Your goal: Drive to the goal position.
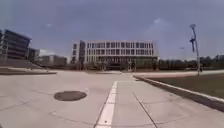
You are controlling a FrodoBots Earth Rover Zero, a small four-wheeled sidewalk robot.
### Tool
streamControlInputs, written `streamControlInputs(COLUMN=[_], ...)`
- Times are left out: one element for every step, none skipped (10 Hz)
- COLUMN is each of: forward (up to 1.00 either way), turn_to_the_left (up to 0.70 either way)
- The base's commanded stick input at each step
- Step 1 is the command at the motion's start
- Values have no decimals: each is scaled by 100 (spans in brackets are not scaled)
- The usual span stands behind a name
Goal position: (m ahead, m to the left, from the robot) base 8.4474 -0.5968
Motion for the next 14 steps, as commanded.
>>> streamControlInputs(forward=[70, 70, 70, 70, 70, 70, 70, 70, 70, 70, 70, 70, 70, 70], turn_to_the_left=[0, 0, 0, 0, 0, 0, 0, 0, 0, 0, 0, -2, -18, -35])
